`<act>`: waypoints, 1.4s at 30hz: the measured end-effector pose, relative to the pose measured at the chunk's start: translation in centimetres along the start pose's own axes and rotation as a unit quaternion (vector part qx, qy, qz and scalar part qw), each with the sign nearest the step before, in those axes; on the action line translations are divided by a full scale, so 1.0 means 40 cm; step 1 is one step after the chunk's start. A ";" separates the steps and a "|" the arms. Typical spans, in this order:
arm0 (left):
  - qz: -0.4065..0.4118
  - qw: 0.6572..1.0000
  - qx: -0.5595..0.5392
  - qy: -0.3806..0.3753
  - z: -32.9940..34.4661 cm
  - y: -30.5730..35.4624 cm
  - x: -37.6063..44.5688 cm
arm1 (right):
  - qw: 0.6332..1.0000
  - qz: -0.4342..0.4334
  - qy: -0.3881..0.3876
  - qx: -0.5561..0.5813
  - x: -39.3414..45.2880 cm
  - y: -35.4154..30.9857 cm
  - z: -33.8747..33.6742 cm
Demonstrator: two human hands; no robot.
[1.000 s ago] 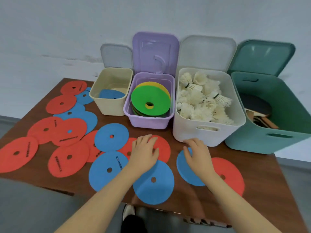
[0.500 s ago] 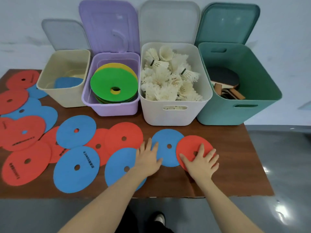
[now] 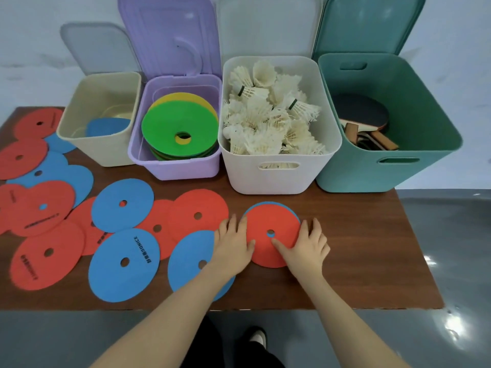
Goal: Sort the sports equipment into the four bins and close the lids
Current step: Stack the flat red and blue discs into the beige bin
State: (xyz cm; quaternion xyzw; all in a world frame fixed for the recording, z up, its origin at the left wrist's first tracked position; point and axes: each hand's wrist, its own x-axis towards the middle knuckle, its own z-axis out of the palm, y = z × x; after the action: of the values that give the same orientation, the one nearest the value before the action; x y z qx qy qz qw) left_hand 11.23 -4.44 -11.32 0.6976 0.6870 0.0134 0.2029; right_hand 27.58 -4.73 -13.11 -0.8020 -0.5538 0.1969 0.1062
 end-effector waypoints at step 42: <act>-0.113 0.992 -0.044 0.042 -0.021 -0.265 -0.223 | 0.973 -0.196 -0.120 0.011 -0.183 -0.163 0.100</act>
State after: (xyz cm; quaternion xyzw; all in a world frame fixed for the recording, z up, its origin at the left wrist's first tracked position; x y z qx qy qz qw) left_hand 0.39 -13.11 -11.42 0.6043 0.7683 0.0502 0.2049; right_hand 18.07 -9.37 -12.74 -0.6469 -0.7070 0.2730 0.0846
